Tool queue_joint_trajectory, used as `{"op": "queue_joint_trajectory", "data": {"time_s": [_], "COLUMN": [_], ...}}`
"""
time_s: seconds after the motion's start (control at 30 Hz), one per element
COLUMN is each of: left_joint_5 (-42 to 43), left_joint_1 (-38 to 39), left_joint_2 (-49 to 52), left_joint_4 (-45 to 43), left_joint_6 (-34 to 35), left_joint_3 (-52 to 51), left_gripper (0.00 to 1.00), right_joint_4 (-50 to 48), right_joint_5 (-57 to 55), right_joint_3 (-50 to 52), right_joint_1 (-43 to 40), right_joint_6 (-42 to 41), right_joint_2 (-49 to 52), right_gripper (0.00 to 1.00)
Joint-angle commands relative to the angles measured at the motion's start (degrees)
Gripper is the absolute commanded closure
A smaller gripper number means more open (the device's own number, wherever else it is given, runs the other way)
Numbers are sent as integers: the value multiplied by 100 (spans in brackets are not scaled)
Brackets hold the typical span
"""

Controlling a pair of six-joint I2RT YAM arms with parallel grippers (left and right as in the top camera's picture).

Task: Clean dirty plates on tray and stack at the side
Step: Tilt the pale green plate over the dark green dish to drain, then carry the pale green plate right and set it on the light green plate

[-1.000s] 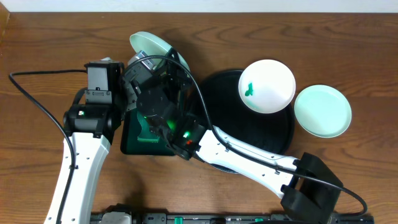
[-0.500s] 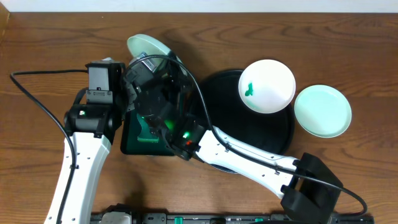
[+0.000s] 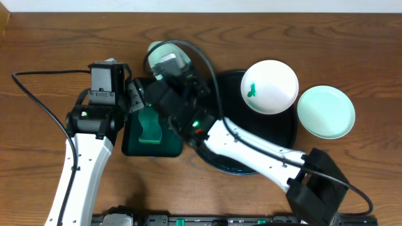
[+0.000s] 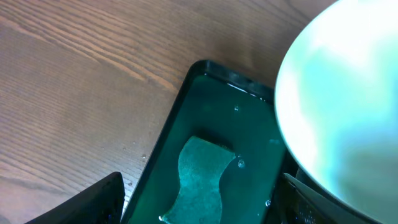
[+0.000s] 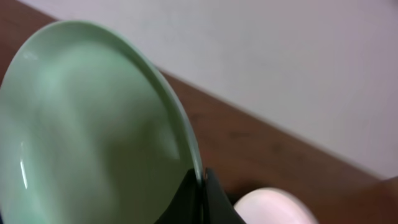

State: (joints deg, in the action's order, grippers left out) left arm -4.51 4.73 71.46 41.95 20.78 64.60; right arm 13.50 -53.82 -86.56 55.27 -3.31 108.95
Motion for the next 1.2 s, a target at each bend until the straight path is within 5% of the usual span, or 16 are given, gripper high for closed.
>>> {"op": "queue_joint_trajectory", "data": {"time_s": [0.0, 0.4, 0.67, 1.17], "left_joint_5": [-68, -68, -68, -70], "left_joint_1": [31, 31, 31, 31], "left_joint_2": [7, 7, 9, 7], "left_joint_4": [2, 2, 2, 2], "left_joint_6": [7, 7, 7, 7], "left_joint_3": [61, 61, 61, 61], "left_gripper": [22, 22, 22, 22], "right_joint_4": [273, 1191, 2212, 3694], "right_joint_5": [1314, 3620, 3980, 5198], "right_joint_3": [-96, -98, -98, -96], "right_joint_1": [-262, -1274, -2186, -5307], "right_joint_6": [-1298, -1770, -1770, -1766], "right_joint_2": [-72, -1178, -1978, -2179], "right_gripper": [99, 99, 99, 99]}}
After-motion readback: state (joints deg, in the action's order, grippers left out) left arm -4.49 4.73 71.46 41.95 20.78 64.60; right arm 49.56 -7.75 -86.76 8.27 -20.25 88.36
